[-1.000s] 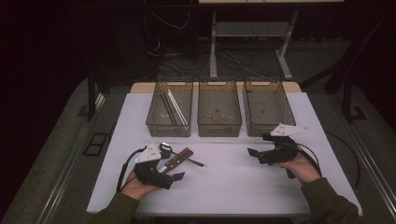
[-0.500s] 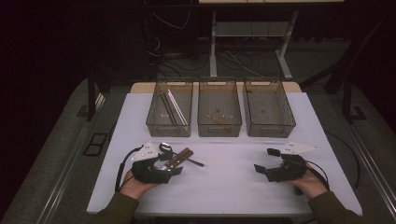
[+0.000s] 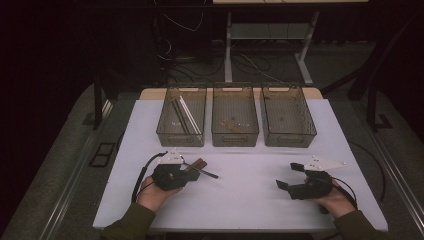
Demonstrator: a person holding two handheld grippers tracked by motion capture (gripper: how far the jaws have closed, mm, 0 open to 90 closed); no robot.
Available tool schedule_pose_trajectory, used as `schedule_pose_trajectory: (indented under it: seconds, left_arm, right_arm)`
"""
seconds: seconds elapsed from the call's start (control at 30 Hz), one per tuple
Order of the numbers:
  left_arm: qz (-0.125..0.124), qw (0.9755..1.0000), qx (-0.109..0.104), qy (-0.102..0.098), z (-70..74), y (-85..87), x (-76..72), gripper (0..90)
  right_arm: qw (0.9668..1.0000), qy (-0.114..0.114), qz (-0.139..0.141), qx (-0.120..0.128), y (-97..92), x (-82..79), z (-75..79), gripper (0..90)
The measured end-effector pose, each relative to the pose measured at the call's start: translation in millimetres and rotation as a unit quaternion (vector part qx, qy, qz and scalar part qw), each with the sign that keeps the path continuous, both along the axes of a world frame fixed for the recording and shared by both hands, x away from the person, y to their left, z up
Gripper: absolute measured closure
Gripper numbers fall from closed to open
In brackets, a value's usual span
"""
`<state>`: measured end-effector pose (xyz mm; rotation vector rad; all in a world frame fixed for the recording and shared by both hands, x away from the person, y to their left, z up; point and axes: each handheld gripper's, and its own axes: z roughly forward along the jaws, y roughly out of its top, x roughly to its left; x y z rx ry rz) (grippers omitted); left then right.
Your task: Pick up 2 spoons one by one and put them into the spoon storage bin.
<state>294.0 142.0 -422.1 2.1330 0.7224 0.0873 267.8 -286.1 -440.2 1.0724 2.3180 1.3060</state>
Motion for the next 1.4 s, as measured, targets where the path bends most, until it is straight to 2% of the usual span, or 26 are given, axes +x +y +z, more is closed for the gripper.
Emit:
schedule_pose_trajectory:
  seconds: [0.17, 0.47, 0.6, 0.77, 0.87, 0.93, 1.07, 1.13, 1.17, 1.23, 1.4]
  left_arm:
    - [-0.016, 0.9997, 0.016, -0.008, -0.7, -10.4, 3.2, 89.2]
    - [-0.025, 0.9990, 0.036, -0.006, -8.0, -27.2, 10.2, 89.2]
    - [-0.019, 0.9990, 0.040, -0.001, -10.3, -34.8, 12.7, 89.3]
    - [-0.024, 0.9985, 0.050, -0.006, -11.5, -43.6, 19.6, 89.2]
    - [-0.013, 0.9988, 0.047, -0.005, -11.5, -47.8, 23.5, 89.3]
    - [-0.017, 0.9985, 0.050, -0.014, -11.2, -48.7, 28.3, 89.3]
    - [-0.007, 0.9987, 0.050, -0.010, -12.1, -50.2, 33.9, 89.3]
    - [-0.003, 0.9985, 0.052, -0.015, -12.9, -50.8, 37.6, 89.2]
    - [0.004, 0.9988, 0.048, -0.010, -13.1, -51.7, 38.3, 89.3]
    - [0.003, 0.9985, 0.052, -0.015, -12.7, -51.7, 42.2, 89.3]
    - [0.020, 0.9987, 0.046, -0.013, -12.6, -54.2, 49.1, 89.3]
  right_arm:
    - [1.0000, 0.000, -0.002, 0.001, -0.3, 0.9, -0.1, 14.2]
    - [1.0000, 0.002, -0.002, 0.001, 0.5, 1.6, -0.3, 14.2]
    - [1.0000, 0.003, -0.002, 0.003, 0.6, 1.5, -0.2, 14.2]
    - [1.0000, 0.002, -0.002, 0.004, 0.1, 1.5, 0.5, 14.2]
    - [1.0000, 0.002, -0.003, 0.005, -0.3, 1.7, 0.4, 14.2]
    - [1.0000, 0.001, -0.003, 0.005, -0.5, 1.7, 0.4, 14.2]
    - [1.0000, 0.000, -0.003, 0.006, -0.6, 1.6, 0.8, 14.2]
    - [1.0000, 0.001, -0.004, 0.007, -0.5, 1.6, 1.0, 14.2]
    - [1.0000, 0.001, -0.004, 0.007, -0.5, 1.6, 1.0, 14.2]
    - [1.0000, 0.001, -0.004, 0.007, -0.5, 1.6, 1.0, 14.2]
    - [1.0000, 0.001, -0.004, 0.007, -0.8, 1.7, 1.0, 14.2]
